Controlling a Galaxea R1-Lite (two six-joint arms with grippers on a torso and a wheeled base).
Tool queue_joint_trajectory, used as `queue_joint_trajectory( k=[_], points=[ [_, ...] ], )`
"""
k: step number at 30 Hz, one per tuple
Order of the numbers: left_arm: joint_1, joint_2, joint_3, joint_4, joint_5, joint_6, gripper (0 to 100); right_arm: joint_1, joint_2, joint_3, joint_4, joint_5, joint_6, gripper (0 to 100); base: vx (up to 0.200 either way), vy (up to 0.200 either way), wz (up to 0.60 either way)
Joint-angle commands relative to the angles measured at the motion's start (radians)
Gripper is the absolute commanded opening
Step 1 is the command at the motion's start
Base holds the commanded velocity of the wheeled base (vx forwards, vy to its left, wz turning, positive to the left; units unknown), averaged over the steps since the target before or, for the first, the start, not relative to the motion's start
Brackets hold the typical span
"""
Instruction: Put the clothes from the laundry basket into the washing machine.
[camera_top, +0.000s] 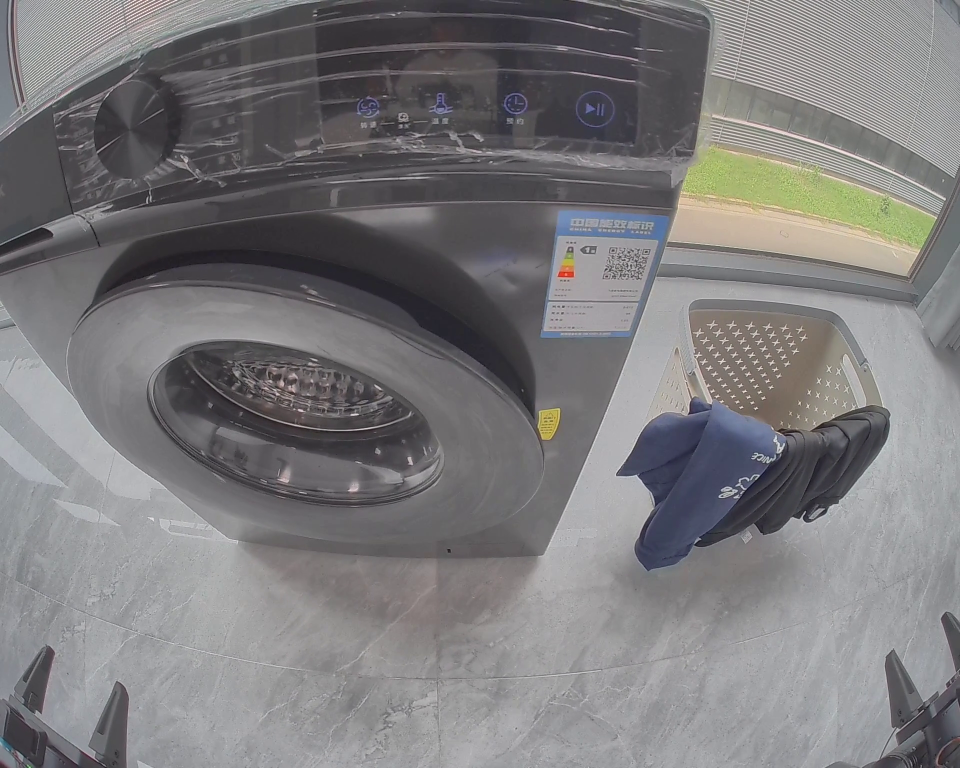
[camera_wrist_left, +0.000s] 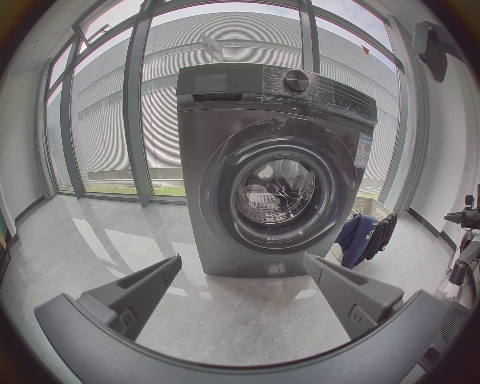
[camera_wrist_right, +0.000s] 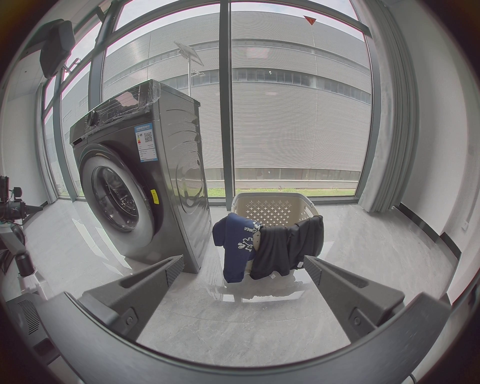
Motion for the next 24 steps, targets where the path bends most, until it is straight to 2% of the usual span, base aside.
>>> queue_joint_trajectory(
  k=[1,19,24],
  points=[
    [-0.001,-0.013,0.015,0.001,0.001,0.0,100,-0.002,-0.007,0.018,-0.001,0.001,-0.001,100,0.0,0.2,0.0],
    [-0.001,-0.013,0.015,0.001,0.001,0.0,100,-0.002,-0.007,0.018,-0.001,0.001,-0.001,100,0.0,0.2,0.0],
    [-0.001,-0.015,0.015,0.001,0.001,0.0,100,-0.002,-0.007,0.018,-0.001,0.0,-0.001,100,0.0,0.0,0.0]
  ],
)
